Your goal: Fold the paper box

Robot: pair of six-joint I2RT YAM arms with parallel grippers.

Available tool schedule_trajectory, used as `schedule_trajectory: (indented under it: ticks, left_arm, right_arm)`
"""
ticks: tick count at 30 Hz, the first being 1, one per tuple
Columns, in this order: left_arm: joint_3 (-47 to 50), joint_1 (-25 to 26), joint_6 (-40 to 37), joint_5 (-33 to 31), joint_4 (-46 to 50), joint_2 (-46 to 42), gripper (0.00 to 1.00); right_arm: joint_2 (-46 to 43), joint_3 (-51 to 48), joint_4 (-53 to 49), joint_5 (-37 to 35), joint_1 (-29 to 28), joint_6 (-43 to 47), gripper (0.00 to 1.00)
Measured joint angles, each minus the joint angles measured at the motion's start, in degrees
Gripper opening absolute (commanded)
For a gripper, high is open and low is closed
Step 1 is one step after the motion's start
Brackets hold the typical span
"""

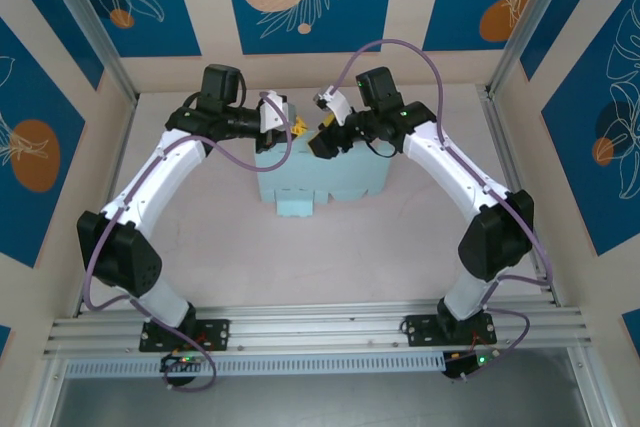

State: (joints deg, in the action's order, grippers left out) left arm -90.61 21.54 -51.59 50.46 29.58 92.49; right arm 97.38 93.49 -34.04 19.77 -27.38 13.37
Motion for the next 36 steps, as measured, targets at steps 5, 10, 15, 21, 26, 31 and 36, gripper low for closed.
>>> schedule_trajectory:
  ticks: [5,10,15,21,26,31,36]
  left_arm:
    - [-0.4,0.0,0.0,0.3,0.0,0.4,0.00]
    - [-2.1,0.0,0.2,0.3,-0.2,2.1,0.00]
    - [-4.0,0.0,0.9,0.6,-0.5,4.1,0.00]
    - [-4.0,0.0,1.9,1.2,-0.8,5.2,0.00]
    - [-4.2,0.0,6.2,-1.2,-1.3,5.7,0.52]
    - [-5.3,-1.2,23.9,-16.9,-1.0,9.2,0.75]
    - [2.9,-10.0,48.3,-21.8,-3.8,15.0,0.79]
  right_arm:
    - [0.7,-0.8,0.4,2.3,2.1,-0.2,0.58]
    - [2.0,-1.7,0.9,4.9,2.8,-0.3,0.58]
    - [2.5,-2.8,1.9,6.2,2.8,-0.5,0.50]
    - [3.8,-2.9,3.2,7.3,2.8,-1.2,0.16]
    - [6.3,-2.9,3.6,6.9,2.8,-2.4,0.22]
    - [7.2,-3.7,4.5,3.4,2.8,-4.4,0.29]
    - [10.0,-2.4,4.6,-4.6,2.6,-9.1,0.32]
